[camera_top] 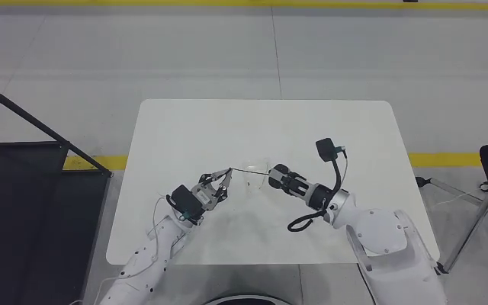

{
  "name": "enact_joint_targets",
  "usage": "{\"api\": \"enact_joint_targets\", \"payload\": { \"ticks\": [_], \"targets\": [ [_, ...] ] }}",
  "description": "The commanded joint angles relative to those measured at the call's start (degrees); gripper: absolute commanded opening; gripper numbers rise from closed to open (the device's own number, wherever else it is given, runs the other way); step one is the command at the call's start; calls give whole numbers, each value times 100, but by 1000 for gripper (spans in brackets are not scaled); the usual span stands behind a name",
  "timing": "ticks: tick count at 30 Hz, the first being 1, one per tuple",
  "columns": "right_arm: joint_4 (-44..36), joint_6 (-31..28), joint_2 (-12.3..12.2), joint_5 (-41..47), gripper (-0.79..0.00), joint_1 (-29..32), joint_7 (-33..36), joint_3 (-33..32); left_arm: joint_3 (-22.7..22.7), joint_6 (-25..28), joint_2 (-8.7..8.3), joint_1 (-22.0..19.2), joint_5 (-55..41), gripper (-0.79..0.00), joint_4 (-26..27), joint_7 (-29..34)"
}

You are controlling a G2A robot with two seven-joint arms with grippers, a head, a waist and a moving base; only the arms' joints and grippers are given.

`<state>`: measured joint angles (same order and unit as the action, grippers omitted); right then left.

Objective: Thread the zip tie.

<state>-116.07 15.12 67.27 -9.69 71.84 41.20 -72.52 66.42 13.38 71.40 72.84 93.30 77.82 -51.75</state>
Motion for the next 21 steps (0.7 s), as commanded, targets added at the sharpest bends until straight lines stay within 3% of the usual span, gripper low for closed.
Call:
{"api": "enact_joint_targets", "payload": {
  "ticks": [1,21],
  "targets": [
    [13,21,0,-11,-785,-24,-1,23,-7,-9,1,3,2,-785,-1,-5],
    [27,52,-23,1,-785,-55,-46,69,-12,-23,3,19,-33,-785,3,-25]
  ]
}}
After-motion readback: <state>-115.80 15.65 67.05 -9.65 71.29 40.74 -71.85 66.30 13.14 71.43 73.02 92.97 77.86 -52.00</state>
